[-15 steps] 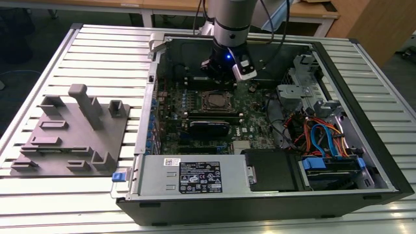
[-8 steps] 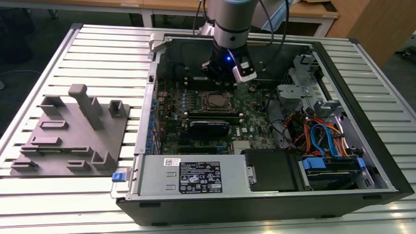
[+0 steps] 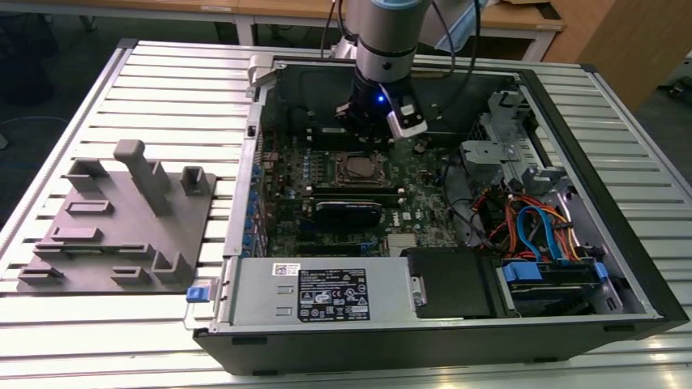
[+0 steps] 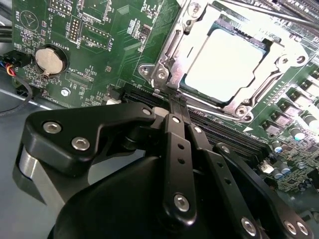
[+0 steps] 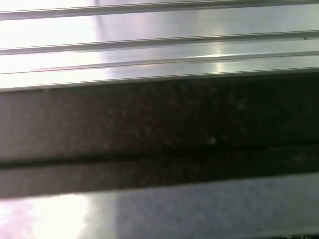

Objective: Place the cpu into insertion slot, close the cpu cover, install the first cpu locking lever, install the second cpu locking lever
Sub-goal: 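Install the first cpu locking lever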

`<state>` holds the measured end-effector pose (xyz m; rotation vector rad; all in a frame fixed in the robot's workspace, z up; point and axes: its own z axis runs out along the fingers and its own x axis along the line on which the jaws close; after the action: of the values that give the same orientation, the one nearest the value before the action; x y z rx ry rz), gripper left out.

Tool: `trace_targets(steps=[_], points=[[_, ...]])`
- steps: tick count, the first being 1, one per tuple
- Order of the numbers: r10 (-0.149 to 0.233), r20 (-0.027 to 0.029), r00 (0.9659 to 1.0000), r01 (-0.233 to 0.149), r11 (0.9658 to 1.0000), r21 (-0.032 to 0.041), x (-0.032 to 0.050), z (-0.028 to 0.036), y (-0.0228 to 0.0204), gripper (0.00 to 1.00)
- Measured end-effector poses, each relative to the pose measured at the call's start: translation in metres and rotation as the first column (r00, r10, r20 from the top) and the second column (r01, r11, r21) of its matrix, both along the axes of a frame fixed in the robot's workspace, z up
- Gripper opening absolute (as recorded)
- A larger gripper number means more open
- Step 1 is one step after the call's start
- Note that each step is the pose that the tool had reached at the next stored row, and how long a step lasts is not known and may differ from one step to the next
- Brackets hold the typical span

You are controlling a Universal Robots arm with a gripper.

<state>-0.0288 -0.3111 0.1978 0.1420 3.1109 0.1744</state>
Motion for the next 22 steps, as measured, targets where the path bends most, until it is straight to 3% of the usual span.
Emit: trace_targets(steps=[9,17,22], points=[[0.000,0.0001,1.0000,0.000,1.0000,-0.0003,0.0001,0.0039,0.0000,0.10],[0.000,-0.0009,1.0000,0.000,0.9997,-0.0264,0.0017,0.0012,0.0000,0.10],[0.000,-0.0023,1.0000,0.000,0.9995,-0.0327,0.0024,-0.0006,-0.0001,0.10]])
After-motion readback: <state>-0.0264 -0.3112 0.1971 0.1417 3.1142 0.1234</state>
